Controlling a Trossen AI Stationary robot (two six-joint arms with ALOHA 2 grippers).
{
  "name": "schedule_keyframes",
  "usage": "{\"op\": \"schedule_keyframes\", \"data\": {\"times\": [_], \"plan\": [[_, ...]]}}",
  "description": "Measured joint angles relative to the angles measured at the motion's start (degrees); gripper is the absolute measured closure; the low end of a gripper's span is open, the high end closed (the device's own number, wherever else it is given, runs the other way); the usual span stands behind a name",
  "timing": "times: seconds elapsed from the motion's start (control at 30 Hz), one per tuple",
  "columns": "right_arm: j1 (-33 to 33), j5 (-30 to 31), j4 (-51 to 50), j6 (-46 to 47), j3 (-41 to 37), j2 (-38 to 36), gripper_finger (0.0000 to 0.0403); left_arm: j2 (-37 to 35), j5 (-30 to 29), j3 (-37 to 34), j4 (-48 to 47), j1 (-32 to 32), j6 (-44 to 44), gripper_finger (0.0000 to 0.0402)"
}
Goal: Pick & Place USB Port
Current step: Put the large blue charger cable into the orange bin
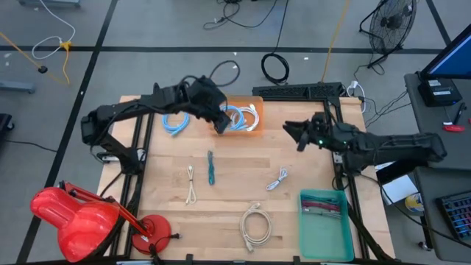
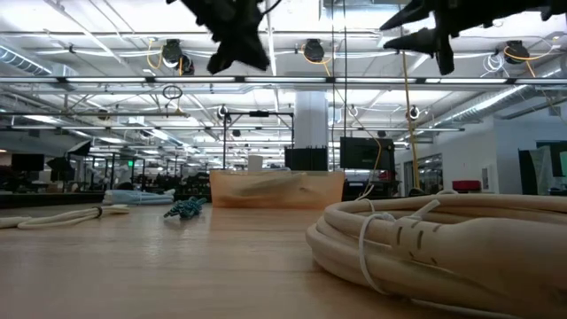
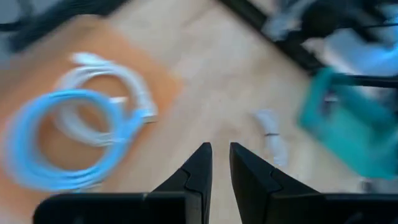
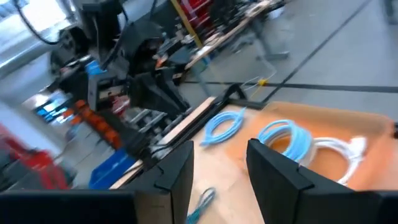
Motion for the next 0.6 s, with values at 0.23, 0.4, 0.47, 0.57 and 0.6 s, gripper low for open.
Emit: {"op": "schedule_keyframes", "data": {"times": [0.23,0.4,0.47,0.57,0.6], "plan": [[-8.2,-8.2,0.2,4.2,0.0,6.6,0.0261,0.0,-1.9,0.0,-8.0,9.5,4.6,0.0346],[-12.6,-16.3,0.8,5.5,0.0,13.1,0.0261,0.0,-2.3,0.0,-11.2,14.1,9.2,0.0346],[-14.0,-18.5,2.2,5.0,0.0,15.6,0.0261,0.0,-2.8,0.0,-11.7,15.1,10.7,0.0346],[-15.9,-21.7,4.6,3.6,0.0,19.1,0.0261,0.0,-5.1,0.0,-14.5,16.2,13.1,0.0346],[-16.5,-22.6,5.0,3.4,0.0,20.2,0.0261,0.1,-6.6,0.0,-16.0,16.5,14.1,0.0346]]}}
